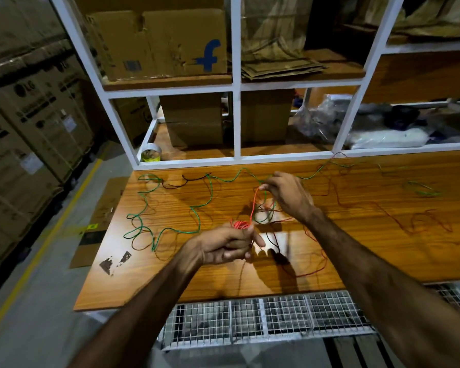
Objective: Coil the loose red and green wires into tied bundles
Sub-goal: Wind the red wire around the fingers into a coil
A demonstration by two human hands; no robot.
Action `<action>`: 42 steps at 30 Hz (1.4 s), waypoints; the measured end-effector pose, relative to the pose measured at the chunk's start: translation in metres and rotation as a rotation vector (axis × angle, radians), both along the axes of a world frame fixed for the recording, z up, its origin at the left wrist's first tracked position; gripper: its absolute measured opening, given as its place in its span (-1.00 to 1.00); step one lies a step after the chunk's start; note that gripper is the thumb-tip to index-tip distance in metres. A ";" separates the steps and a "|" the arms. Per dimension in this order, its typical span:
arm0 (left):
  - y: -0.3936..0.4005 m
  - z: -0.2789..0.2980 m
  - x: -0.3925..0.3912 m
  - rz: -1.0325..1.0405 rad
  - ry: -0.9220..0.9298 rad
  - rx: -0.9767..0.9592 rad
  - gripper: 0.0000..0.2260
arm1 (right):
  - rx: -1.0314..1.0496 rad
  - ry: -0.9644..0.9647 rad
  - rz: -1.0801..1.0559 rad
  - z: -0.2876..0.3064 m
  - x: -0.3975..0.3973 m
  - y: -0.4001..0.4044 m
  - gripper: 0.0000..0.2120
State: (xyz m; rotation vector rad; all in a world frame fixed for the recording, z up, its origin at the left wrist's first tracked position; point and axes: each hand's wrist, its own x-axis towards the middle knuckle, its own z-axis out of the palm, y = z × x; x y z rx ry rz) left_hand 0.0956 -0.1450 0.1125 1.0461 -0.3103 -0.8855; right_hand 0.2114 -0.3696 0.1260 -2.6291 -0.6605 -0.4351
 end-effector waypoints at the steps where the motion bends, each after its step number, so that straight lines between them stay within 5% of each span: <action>1: -0.001 0.004 0.000 0.014 0.030 -0.109 -0.69 | 0.137 0.038 0.017 -0.008 0.002 0.002 -0.81; 4: 0.005 0.016 0.007 0.146 0.099 -0.389 -0.68 | 0.599 0.300 -0.057 -0.024 -0.003 0.013 -0.88; 8: 0.013 0.024 0.021 0.404 0.191 -0.584 -0.60 | 1.300 0.906 -0.313 -0.022 -0.008 0.015 -0.79; 12: 0.012 0.023 0.029 0.609 0.230 -0.644 -0.59 | 1.653 1.273 -0.125 -0.017 -0.003 0.005 -0.79; 15: 0.019 0.025 0.039 0.751 0.283 -0.673 -0.61 | 1.310 1.230 -0.025 -0.017 -0.015 0.001 -0.75; 18: 0.022 0.034 0.052 0.869 0.362 -0.797 -0.65 | 0.520 0.807 0.025 -0.028 -0.030 0.008 -0.71; 21: 0.019 0.045 0.067 0.996 0.384 -0.819 -0.68 | 0.217 0.584 0.156 -0.028 -0.048 0.026 -0.68; 23: 0.018 0.036 0.083 1.114 0.288 -0.575 -0.66 | 0.035 0.491 0.189 -0.023 -0.057 0.034 -0.70; 28: 0.022 -0.019 0.093 1.116 -0.171 0.562 -0.59 | -0.197 0.266 0.225 0.003 -0.057 0.047 -0.65; 31: 0.009 -0.016 0.064 0.852 -0.392 0.754 -0.51 | -0.171 0.194 0.250 0.025 -0.042 0.043 -0.70; 34: -0.001 -0.012 0.048 0.535 -0.393 0.717 -0.36 | -0.146 0.116 0.291 0.038 -0.026 0.031 -0.73; 38: -0.001 -0.013 0.037 0.162 -0.126 0.399 -0.27 | -0.082 0.005 0.285 0.038 -0.013 0.022 -0.70; 42: 0.002 0.002 0.027 0.029 0.046 -0.063 -0.54 | 0.003 -0.039 0.230 0.020 -0.016 0.019 -0.59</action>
